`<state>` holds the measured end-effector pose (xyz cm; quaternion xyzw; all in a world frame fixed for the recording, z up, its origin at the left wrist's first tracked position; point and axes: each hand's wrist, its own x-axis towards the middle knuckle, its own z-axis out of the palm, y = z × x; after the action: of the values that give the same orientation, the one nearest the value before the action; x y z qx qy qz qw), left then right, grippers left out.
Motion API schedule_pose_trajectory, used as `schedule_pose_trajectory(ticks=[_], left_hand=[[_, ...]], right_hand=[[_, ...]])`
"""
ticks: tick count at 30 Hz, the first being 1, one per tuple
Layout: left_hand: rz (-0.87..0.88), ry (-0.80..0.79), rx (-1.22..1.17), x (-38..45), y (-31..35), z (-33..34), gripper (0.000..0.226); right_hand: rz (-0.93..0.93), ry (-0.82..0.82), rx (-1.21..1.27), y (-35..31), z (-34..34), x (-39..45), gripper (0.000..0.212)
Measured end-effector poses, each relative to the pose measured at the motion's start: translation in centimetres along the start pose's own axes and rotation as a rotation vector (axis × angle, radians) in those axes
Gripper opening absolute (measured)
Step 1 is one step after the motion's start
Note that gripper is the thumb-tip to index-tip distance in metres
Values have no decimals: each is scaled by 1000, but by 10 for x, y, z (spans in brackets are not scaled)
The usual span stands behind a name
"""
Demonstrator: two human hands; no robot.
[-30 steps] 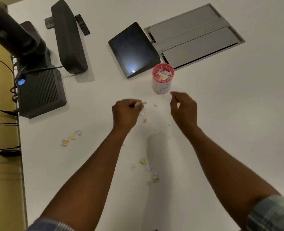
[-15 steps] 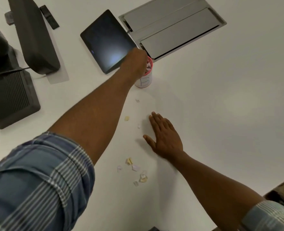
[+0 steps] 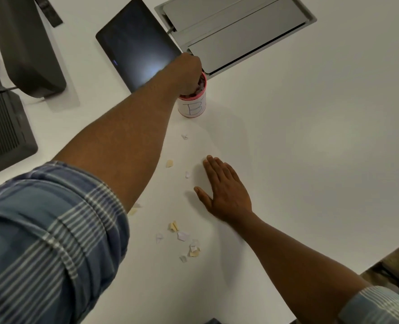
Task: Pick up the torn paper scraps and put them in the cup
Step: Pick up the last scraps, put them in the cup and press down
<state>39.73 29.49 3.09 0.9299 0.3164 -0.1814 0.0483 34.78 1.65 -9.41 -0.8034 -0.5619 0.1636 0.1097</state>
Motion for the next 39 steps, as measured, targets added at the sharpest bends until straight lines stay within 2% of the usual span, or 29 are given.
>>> schedule_pose_trajectory(ticks=[3, 6, 12, 17, 22, 25, 29, 32, 35, 37, 39], left_hand=[[14, -17, -45, -12, -3, -14, 39], [30, -9, -118, -25, -6, -29, 44], [-23, 274, -345, -62, -23, -35, 19], [-207, 531, -544, -126, -51, 28, 20], [-299, 586, -698, -213, -52, 116, 16], [-363, 604, -673, -263, -50, 159, 16], [-543, 635, -619, -308, -67, 188, 20], [-763, 702, -622, -327, -93, 200, 28], [-1019, 554, -677, -330, -130, 207, 47], [-1112, 447, -680, -327, -154, 210, 53], [-1101, 399, -683, -322, -172, 214, 51]], right_hand=[[9, 4, -19, -1, -1, 0, 72], [10, 3, -25, -2, -3, -1, 72], [12, 5, -21, -2, -4, -2, 70], [25, 10, -44, -3, -6, -4, 67], [6, 1, -70, -4, -4, -5, 63], [-8, 22, -73, -10, -4, -4, 54], [1, 11, 32, -32, 1, -6, 40], [-115, -14, 63, -57, 3, -5, 31], [-158, 4, 132, -69, -5, 13, 32], [-26, 124, 192, -67, -16, 36, 35], [168, 194, 248, -60, -29, 62, 43]])
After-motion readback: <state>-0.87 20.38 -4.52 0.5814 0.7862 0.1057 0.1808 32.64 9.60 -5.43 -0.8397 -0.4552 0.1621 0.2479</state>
